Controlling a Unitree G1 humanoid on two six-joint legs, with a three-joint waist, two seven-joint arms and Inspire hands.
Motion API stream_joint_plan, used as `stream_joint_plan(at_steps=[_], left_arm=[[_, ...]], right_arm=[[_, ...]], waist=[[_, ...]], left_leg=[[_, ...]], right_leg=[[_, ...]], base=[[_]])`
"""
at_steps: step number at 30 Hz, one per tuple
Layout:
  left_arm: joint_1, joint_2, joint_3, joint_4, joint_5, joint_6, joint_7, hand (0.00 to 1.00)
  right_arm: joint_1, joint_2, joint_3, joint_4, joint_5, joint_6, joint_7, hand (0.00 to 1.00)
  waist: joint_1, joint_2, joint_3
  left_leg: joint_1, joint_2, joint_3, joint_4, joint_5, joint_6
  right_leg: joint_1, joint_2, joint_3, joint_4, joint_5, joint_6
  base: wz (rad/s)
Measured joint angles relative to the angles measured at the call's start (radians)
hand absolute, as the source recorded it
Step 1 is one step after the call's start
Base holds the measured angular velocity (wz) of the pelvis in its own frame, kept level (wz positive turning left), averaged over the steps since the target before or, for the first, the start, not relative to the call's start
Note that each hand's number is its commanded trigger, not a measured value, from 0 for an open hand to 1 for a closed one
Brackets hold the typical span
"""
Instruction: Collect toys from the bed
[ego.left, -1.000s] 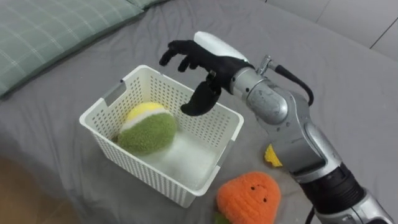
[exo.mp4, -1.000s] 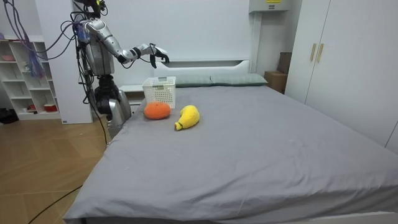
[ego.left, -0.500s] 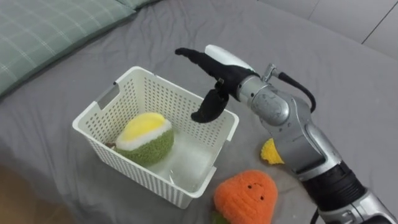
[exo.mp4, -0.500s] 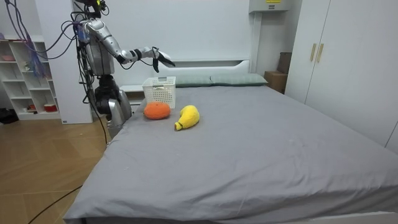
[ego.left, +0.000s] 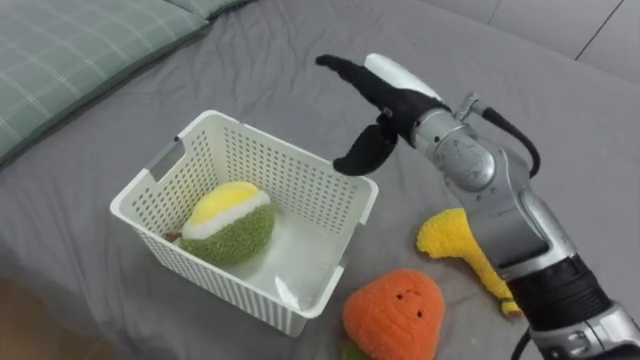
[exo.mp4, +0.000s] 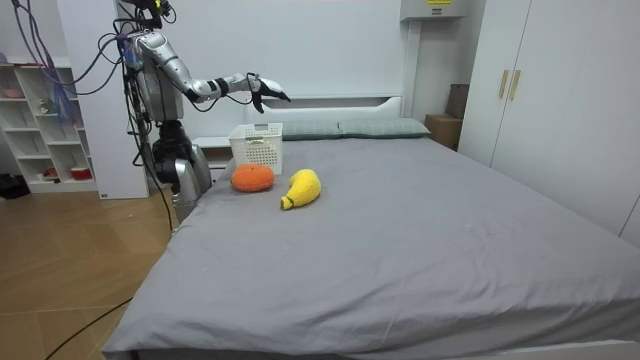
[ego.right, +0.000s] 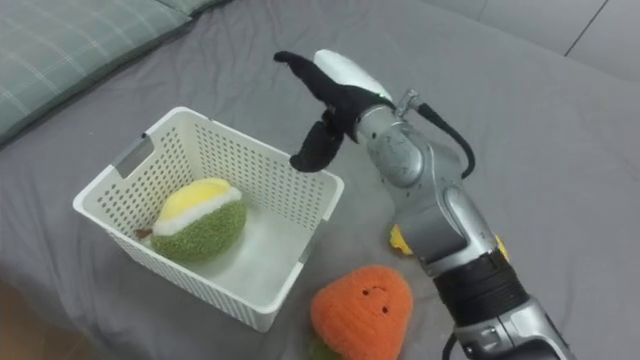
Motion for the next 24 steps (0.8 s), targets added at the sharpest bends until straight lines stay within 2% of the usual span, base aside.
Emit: stream_joint_plan(at_steps=[3, 5, 7, 10, 15, 19, 24], left_arm=[[0.008, -0.004, 0.001, -0.018, 0.000, 0.008, 0.000, 0.00], [0.011, -0.004, 0.001, -0.018, -0.001, 0.009, 0.002, 0.00], [0.011, -0.003, 0.001, -0.021, -0.002, 0.007, 0.006, 0.00], [0.013, 0.000, 0.003, -0.021, -0.002, 0.004, 0.006, 0.00], [0.022, 0.015, 0.010, -0.024, -0.002, -0.004, -0.018, 0.00], [0.058, 0.022, 0.015, -0.048, 0.001, -0.006, -0.023, 0.00], [0.087, 0.027, 0.015, -0.047, -0.001, -0.006, -0.023, 0.00]], right_arm=[[0.025, -0.017, -0.033, 0.033, 0.001, 0.002, -0.023, 0.00], [0.056, -0.029, -0.037, 0.058, 0.005, 0.000, -0.042, 0.00], [0.080, -0.042, -0.037, 0.075, 0.010, 0.002, -0.057, 0.00], [0.087, -0.050, -0.042, 0.120, 0.045, -0.002, -0.077, 0.00], [0.087, -0.058, -0.044, 0.219, 0.085, -0.002, -0.113, 0.00], [0.098, -0.065, -0.044, 0.269, 0.094, -0.012, -0.146, 0.00], [0.117, -0.074, -0.044, 0.374, 0.145, -0.022, -0.209, 0.00]], waist=[[-0.016, 0.006, -0.0057], [-0.022, 0.014, -0.0155], [-0.024, 0.015, -0.0178], [-0.044, 0.013, -0.0191], [-0.051, 0.009, -0.0180], [-0.072, 0.009, -0.0176], [-0.071, 0.009, -0.0152]], left_leg=[[-0.004, 0.000, 0.004, 0.000, 0.000, 0.000], [0.005, 0.001, 0.015, -0.003, 0.000, 0.000], [0.011, 0.001, 0.022, -0.009, 0.001, 0.001], [0.012, 0.001, 0.026, -0.007, 0.001, 0.002], [0.029, 0.002, 0.029, -0.012, 0.000, 0.004], [0.032, 0.001, 0.027, -0.010, -0.002, 0.006], [0.036, 0.001, 0.031, -0.010, -0.003, 0.007]], right_leg=[[-0.002, 0.000, 0.002, 0.002, 0.000, 0.000], [0.002, -0.001, 0.003, 0.003, 0.000, 0.000], [0.004, -0.002, 0.005, 0.003, 0.000, 0.000], [0.004, -0.004, 0.005, 0.003, 0.000, 0.000], [0.018, -0.004, 0.015, 0.002, 0.000, 0.001], [0.023, -0.003, 0.016, 0.002, 0.002, 0.004], [0.024, -0.003, 0.016, 0.002, 0.003, 0.006]], base=[[-0.03], [-0.08], [-0.08], [-0.02], [-0.03], [0.00], [0.00]])
